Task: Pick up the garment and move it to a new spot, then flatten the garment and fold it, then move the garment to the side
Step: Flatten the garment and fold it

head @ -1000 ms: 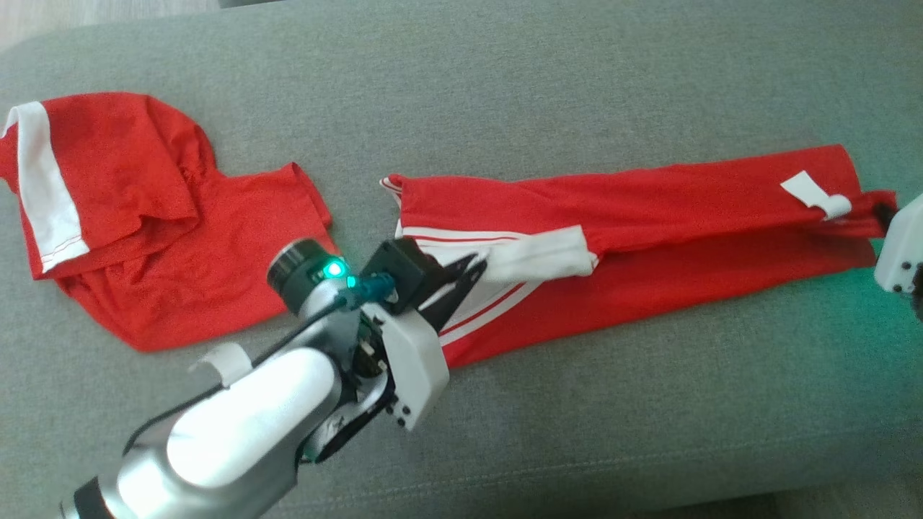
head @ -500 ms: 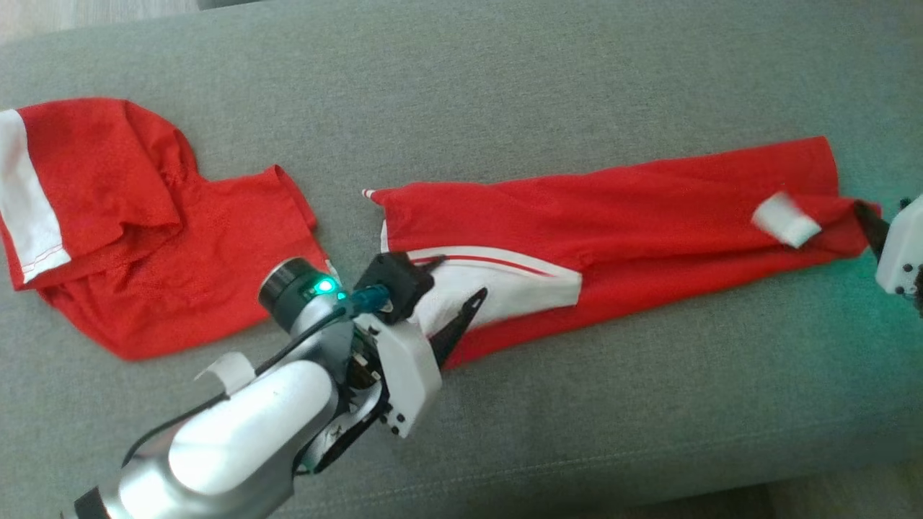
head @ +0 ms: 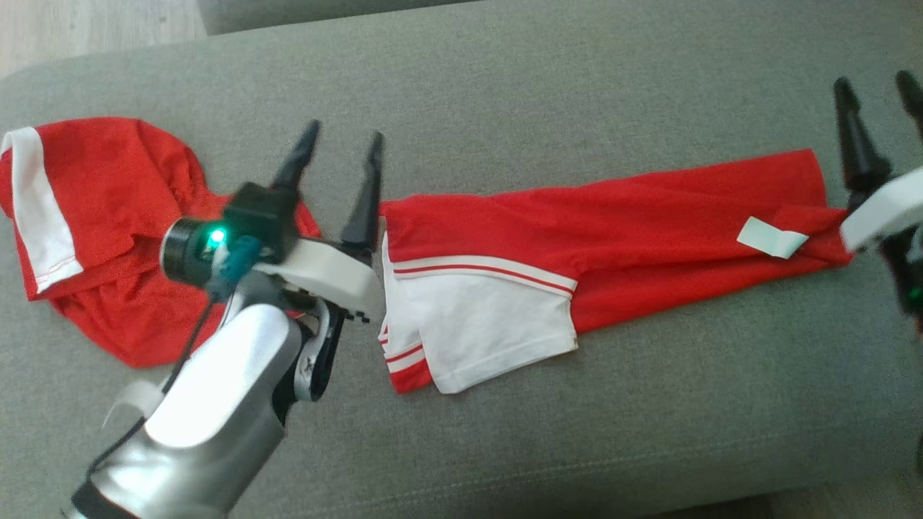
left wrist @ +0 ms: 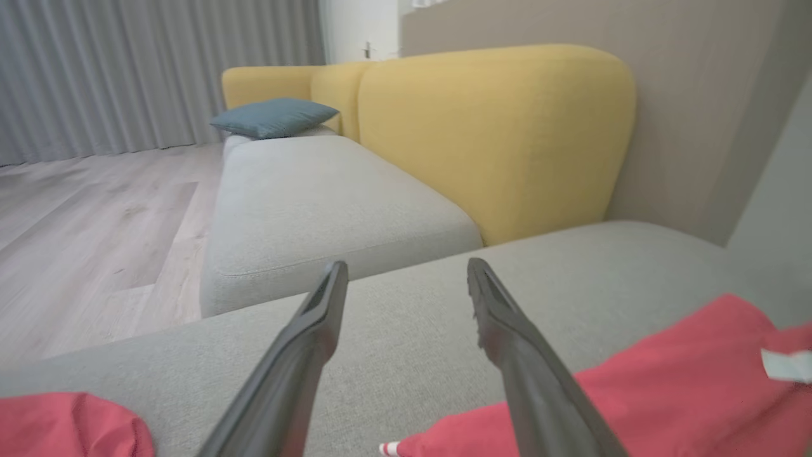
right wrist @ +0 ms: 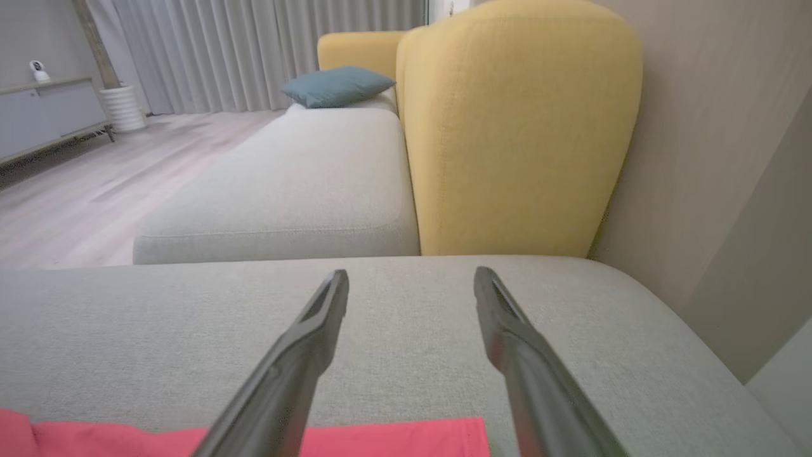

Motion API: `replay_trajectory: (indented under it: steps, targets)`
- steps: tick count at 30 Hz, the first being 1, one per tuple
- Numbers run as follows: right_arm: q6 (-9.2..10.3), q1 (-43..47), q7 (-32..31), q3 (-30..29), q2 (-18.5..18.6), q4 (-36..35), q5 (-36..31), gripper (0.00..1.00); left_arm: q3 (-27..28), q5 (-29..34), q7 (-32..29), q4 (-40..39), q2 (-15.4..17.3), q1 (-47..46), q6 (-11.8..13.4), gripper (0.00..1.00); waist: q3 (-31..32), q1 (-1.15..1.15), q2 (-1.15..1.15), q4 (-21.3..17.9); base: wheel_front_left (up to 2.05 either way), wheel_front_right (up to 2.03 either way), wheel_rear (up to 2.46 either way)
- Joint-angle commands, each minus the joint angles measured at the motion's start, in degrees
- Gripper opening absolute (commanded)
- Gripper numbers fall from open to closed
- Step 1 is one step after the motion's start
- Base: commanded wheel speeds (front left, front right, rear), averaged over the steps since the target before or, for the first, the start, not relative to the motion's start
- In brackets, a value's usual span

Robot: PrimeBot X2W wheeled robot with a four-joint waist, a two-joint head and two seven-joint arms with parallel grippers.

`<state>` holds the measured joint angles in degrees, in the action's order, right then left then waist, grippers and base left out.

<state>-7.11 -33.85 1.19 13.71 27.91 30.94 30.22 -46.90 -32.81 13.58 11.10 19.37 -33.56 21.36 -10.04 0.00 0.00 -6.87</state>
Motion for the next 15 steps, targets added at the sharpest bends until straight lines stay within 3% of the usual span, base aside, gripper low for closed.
replay_trajectory:
  steps: [1, 7, 15]
  targets:
    - [-0.37, 1.5, 2.2, -0.3, 0.1, -2.7, -1.2, 1.00, 4.0, -0.6, 0.8, -1.4, 0.4, -0.3, 0.7, 1.00, 0.3, 0.00, 0.00, 0.0, 0.00, 0.00, 0.00]
    - [-0.37, 7.6, 8.9, -2.0, -3.4, -8.0, -7.8, 1.00, 12.6, 2.4, 1.4, -4.6, -3.8, 7.4, 0.0, 1.00, 1.0, 0.00, 0.00, 0.0, 0.00, 0.00, 0.00]
    - [-0.37, 13.1, 10.2, -4.7, -7.6, -10.1, -13.2, 1.00, 21.2, 7.7, 1.4, -4.9, -10.2, 16.1, -7.1, 1.00, 1.2, 0.00, 0.00, 0.5, 0.00, 0.00, 0.00]
